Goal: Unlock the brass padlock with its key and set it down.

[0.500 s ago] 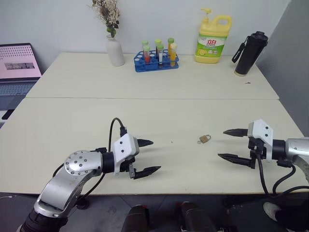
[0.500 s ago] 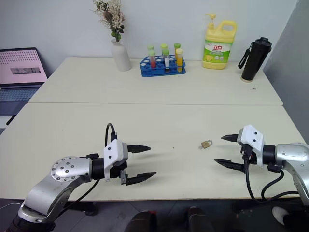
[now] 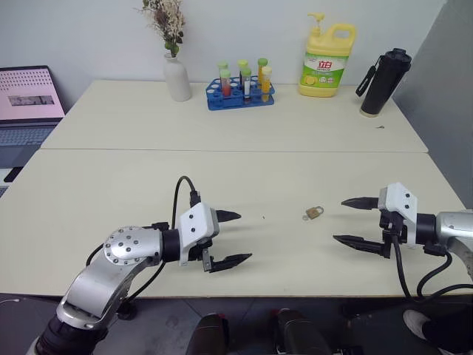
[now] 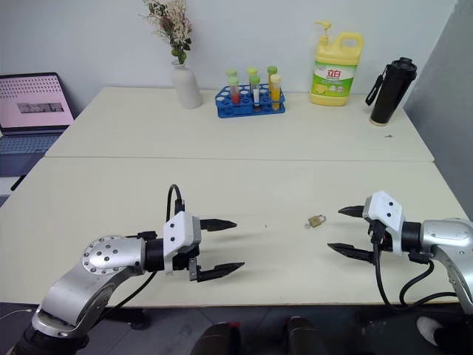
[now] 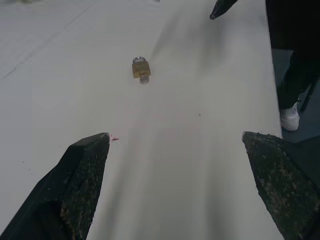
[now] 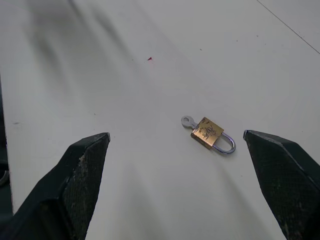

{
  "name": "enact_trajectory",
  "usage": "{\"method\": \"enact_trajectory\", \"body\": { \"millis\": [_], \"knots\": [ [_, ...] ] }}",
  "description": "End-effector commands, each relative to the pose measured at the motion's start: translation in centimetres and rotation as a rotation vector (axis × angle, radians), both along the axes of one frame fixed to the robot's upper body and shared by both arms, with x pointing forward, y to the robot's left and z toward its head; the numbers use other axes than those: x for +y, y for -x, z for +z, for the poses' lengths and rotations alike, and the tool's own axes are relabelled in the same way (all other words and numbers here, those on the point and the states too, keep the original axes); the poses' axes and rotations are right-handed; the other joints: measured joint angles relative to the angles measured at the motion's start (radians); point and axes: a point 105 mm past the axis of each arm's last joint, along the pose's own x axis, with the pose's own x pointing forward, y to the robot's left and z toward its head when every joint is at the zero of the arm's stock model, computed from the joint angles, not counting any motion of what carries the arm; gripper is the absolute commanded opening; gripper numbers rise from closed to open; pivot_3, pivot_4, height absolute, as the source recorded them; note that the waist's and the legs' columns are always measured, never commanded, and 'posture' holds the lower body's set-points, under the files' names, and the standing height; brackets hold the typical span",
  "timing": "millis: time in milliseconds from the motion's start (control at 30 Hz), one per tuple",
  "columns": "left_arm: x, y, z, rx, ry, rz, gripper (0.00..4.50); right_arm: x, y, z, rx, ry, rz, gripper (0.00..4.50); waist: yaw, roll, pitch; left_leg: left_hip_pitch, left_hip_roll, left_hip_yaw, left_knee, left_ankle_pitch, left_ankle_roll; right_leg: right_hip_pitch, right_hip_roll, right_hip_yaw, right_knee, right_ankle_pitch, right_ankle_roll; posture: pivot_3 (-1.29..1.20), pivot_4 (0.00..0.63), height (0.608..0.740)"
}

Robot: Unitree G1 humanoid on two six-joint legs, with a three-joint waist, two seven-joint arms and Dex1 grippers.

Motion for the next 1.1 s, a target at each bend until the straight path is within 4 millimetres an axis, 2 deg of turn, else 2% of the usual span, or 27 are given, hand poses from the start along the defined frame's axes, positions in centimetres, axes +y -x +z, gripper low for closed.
{"method": "enact_trajectory", "body": {
  "millis": [33, 167, 367, 500, 633, 767, 900, 1000, 1100],
  "knots": [
    [-0.8, 0.2, 0.9, -0.052, 0.011, -0.021, 4.45, 0.5, 0.1, 0.7, -0.038, 0.007, 0.025, 4.5, 0.0, 0.0, 0.0, 0.0, 0.0, 0.0, 0.0, 0.0, 0.0, 0.0, 0.0, 0.0, 0.0, 0.0, 0.0, 0.0, 0.15, 0.74],
    [-1.1, 0.2, 1.0, -0.054, 0.011, -0.028, 4.45, 0.4, 0.0, 0.4, -0.039, 0.024, 0.021, 4.5, 0.0, 0.0, 0.0, 0.0, 0.0, 0.0, 0.0, 0.0, 0.0, 0.0, 0.0, 0.0, 0.0, 0.0, 0.0, 0.0, 0.15, 0.74],
    [-1.9, -0.2, 1.2, -0.066, 0.008, -0.042, 4.45, 0.1, -1.2, -0.4, -0.144, 0.094, 0.013, 4.5, -0.001, 0.0, 0.0, 0.0, 0.0, 0.0, 0.0, 0.0, 0.0, 0.0, 0.0, 0.0, 0.0, 0.0, 0.0, 0.0, 0.15, 0.74],
    [-2.0, -0.3, 1.3, -0.064, 0.003, -0.049, 4.45, 0.4, -1.3, -1.2, -0.025, 0.127, 0.117, 4.5, -0.003, 0.0, 0.0, 0.001, 0.0, 0.001, 0.0, 0.0, 0.0, 0.0, 0.0, 0.0, 0.001, 0.0, 0.0, 0.0, 0.15, 0.74],
    [-2.0, -0.1, 1.4, -0.062, -0.012, -0.062, 4.45, 1.1, -3.5, -1.8, 0.008, 0.208, 0.262, 4.5, -0.006, 0.0, 0.0, 0.001, 0.0, 0.001, 0.001, 0.0, 0.0, 0.0, 0.001, -0.001, 0.001, 0.0, 0.0, 0.0, 0.15, 0.74],
    [-1.8, 0.3, 1.4, -0.053, -0.017, -0.048, 4.45, 1.4, -6.4, -2.7, 0.04, 0.29, 0.326, 4.5, -0.005, 0.0, 0.0, 0.002, 0.0, 0.001, 0.0, 0.0, 0.0, 0.0, 0.001, -0.001, 0.001, 0.0, 0.0, 0.0, 0.15, 0.74],
    [-1.8, 0.8, 1.5, -0.044, -0.016, -0.035, 4.45, 2.0, -8.4, -3.4, 0.055, 0.344, 0.365, 4.5, -0.003, 0.0, 0.0, 0.0, 0.0, 0.0, 0.0, 0.0, 0.0, 0.0, 0.0, 0.0, 0.001, 0.002, -0.003, 0.0, 0.15, 0.74],
    [-1.6, 1.0, 1.5, -0.04, -0.024, -0.024, 4.45, 2.6, -9.4, -3.6, 0.058, 0.354, 0.382, 4.5, -0.001, 0.0, 0.0, 0.0, 0.0, 0.0, 0.001, 0.0, 0.0, 0.0, 0.0, 0.0, 0.001, 0.003, -0.005, 0.0, 0.15, 0.74],
    [-1.4, 1.1, 1.6, -0.038, -0.029, -0.012, 4.45, 2.3, -9.5, -4.4, 0.093, 0.406, 0.409, 4.5, 0.0, 0.001, 0.0, 0.0, 0.0, 0.0, 0.0, 0.0, 0.0, 0.0, -0.001, 0.0, 0.001, 0.003, -0.005, 0.0, 0.15, 0.74]
  ]
}}
